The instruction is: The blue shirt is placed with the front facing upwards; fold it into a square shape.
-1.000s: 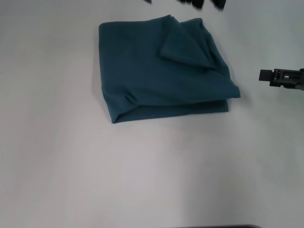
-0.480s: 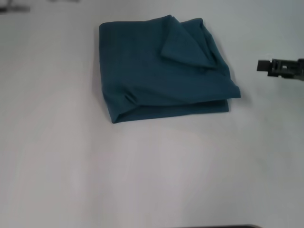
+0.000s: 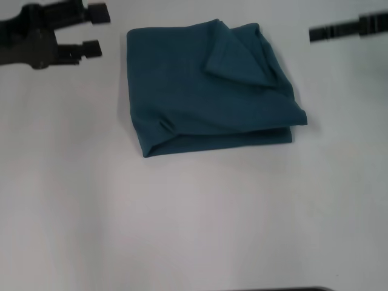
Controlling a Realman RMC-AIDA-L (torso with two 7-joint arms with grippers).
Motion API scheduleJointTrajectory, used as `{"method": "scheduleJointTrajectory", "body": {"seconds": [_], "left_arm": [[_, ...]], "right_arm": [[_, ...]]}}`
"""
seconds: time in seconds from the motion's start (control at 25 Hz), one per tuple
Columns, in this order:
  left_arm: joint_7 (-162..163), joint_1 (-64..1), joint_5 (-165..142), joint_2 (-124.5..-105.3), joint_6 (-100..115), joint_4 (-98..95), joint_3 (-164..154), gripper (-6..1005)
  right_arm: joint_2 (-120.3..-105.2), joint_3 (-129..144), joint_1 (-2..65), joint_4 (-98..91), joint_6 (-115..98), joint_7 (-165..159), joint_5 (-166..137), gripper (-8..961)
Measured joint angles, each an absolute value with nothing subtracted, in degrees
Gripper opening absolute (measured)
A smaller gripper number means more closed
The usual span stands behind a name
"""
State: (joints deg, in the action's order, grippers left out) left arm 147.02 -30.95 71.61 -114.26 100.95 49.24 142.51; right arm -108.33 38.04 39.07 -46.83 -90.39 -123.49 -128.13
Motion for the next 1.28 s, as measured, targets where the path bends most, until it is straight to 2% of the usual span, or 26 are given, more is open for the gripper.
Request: {"method": "scheduleJointTrajectory", "body": {"seconds": [0.16,0.36,0.64,1.08,1.28], "left_arm": [[144.3,-30.0,71.5,-114.70,103.1,48.6,142.5,950],[142.7,-28.9,71.7,-114.92,103.5,48.5,142.8,950],[141.6,-28.0,71.7,-114.60,104.1,48.4,144.3,950],[142.1,-26.7,71.7,-114.47,106.0,47.8,148.5,951],[142.2,-26.3,71.7,-114.43,106.8,47.8,151.3,951]], "right_arm": [[-108.62,39.6,45.0,-49.0,-89.8,-127.0,-136.3,898],[-110.52,41.2,50.5,-49.2,-89.2,-131.5,-145.6,898],[-112.36,52.0,51.5,-51.2,-87.0,-132.0,-146.3,898],[-116.80,58.0,52.9,-53.7,-82.4,-131.9,-152.7,898],[-118.22,61.0,53.3,-53.7,-81.2,-131.6,-152.8,898]]}}
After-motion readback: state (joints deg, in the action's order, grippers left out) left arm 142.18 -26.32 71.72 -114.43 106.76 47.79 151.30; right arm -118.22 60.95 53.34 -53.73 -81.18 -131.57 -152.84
